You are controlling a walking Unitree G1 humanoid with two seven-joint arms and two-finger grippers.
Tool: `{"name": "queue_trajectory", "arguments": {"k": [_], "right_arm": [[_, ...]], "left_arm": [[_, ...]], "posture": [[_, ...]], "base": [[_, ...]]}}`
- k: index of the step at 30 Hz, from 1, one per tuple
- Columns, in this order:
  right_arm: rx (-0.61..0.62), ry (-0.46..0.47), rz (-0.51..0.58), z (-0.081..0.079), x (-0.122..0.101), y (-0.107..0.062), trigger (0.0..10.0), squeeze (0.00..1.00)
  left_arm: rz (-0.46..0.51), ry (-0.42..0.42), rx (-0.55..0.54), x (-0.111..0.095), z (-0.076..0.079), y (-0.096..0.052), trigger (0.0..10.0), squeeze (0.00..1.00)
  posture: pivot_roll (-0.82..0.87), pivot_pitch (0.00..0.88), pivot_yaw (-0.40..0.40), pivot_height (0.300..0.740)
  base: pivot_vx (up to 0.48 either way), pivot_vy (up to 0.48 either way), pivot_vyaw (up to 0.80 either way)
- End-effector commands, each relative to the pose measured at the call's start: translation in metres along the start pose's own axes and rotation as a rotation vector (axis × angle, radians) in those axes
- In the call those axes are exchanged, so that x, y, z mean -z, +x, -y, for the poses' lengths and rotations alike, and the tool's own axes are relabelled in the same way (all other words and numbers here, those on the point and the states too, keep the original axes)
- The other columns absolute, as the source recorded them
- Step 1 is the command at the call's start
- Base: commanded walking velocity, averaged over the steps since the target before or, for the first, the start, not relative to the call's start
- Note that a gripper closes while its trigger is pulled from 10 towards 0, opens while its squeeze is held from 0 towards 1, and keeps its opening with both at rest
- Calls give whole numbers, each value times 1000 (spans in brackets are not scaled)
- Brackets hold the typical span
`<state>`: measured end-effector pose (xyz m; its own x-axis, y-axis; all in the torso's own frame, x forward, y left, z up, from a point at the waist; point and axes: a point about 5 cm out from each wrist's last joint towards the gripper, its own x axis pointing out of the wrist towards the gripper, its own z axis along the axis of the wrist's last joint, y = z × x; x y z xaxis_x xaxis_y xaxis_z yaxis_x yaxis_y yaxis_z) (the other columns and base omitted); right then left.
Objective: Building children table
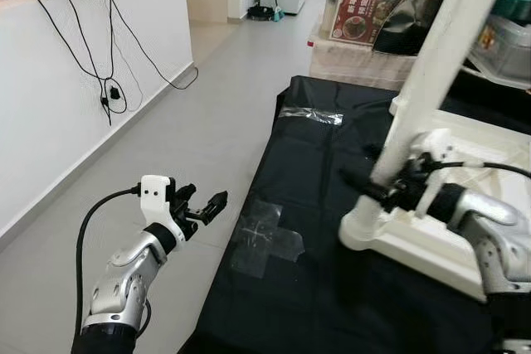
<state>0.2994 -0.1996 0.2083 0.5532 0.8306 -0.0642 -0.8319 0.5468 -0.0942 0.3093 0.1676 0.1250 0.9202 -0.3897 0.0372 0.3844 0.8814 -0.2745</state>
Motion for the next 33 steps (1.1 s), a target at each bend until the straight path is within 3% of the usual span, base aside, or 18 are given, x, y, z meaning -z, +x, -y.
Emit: {"name": "queue_trajectory", "arguments": {"k": [1, 5, 6, 8, 9, 12, 13, 14, 16, 17, 18, 22, 25, 28, 29, 31, 32, 33], "right_arm": [[-245, 11, -2, -33, 2, 18, 10000, 0], [-329, 9, 2, -46, 4, 18, 9490, 0], [-377, 19, 8, -57, 7, 15, 8275, 0], [-336, 43, 15, -61, 21, 11, 1176, 0], [-234, 64, 7, -55, 30, 12, 0, 0], [-122, 78, 6, -48, 36, 13, 0, 0], [91, 99, -37, -35, 46, 16, 0, 0], [91, 99, -37, -35, 46, 16, 0, 0], [714, 217, -163, -2, 71, -1, 0, 0], [714, 217, -163, -2, 71, -1, 0, 0], [998, 276, -229, 3, 83, -21, 0, 0], [1155, 313, -271, 1, 90, -35, 0, 0], [1416, 359, -318, -16, 96, -63, 0, 0], [1508, 357, -339, -24, 97, -74, 0, 0], [1536, 344, -351, -29, 94, -77, 6588, 0], [1537, 332, -354, -31, 92, -77, 6588, 0], [1461, 370, -233, -29, 84, -66, 10000, 0], [1362, 367, -122, -25, 73, -55, 10000, 533]], "left_arm": [[-4, -11, 7, 3, 1, 1, 10000, 0], [-3, -11, 7, 2, 1, 1, 10000, 0], [-3, -11, 7, 2, 0, 0, 10000, 0], [-4, -13, 13, 2, 0, 0, 10000, 0], [-5, -13, 15, 1, -1, 0, 10000, 0], [-4, -13, 16, 1, -1, 0, 10000, 0], [-4, -14, 16, 1, -1, -1, 10000, 0], [-4, -14, 16, 1, -1, -1, 10000, 0], [-3, -16, 16, 0, -1, -2, 10000, 0], [-3, -16, 16, 0, -1, -2, 10000, 0], [-2, -16, 16, 0, -2, -2, 10000, 0], [-2, -16, 16, 0, -2, -3, 10000, 0], [-2, -15, 17, 0, -2, -3, 10000, 0], [-2, -15, 17, -1, -2, -4, 10000, 0], [-1, -15, 17, -1, -2, -4, 10000, 0], [-1, -15, 17, -1, -2, -4, 10000, 0], [0, -15, 17, -1, -2, -4, 10000, 0], [0, -15, 18, -1, -2, -4, 10000, 0]], "posture": [[-57, 0, -94, 740], [-59, 0, -89, 740], [-66, 0, -80, 740], [-75, 0, -71, 740], [-77, 0, -70, 740], [-77, 0, -70, 740], [-80, 0, -68, 740], [-80, 0, -68, 740], [-86, 0, -64, 740], [-86, 0, -64, 740], [-91, 0, -62, 740], [-91, 0, -62, 740], [-102, 0, -59, 740], [-102, 0, -59, 740], [-105, 0, -58, 740], [-105, 0, -58, 740], [-111, 0, -56, 740], [-110, 0, -55, 740]], "base": [[0, 0, 0], [0, 0, 0], [0, 0, 0], [0, 0, 0], [0, 0, 0], [0, 0, 0], [0, 0, 0], [0, 0, 0], [0, 0, 0], [0, 0, 0], [0, 0, 0], [0, 0, 0], [0, 0, 0], [0, 0, 0], [0, 0, 0], [0, 0, 0], [0, 0, 0], [0, 0, 0]]}}
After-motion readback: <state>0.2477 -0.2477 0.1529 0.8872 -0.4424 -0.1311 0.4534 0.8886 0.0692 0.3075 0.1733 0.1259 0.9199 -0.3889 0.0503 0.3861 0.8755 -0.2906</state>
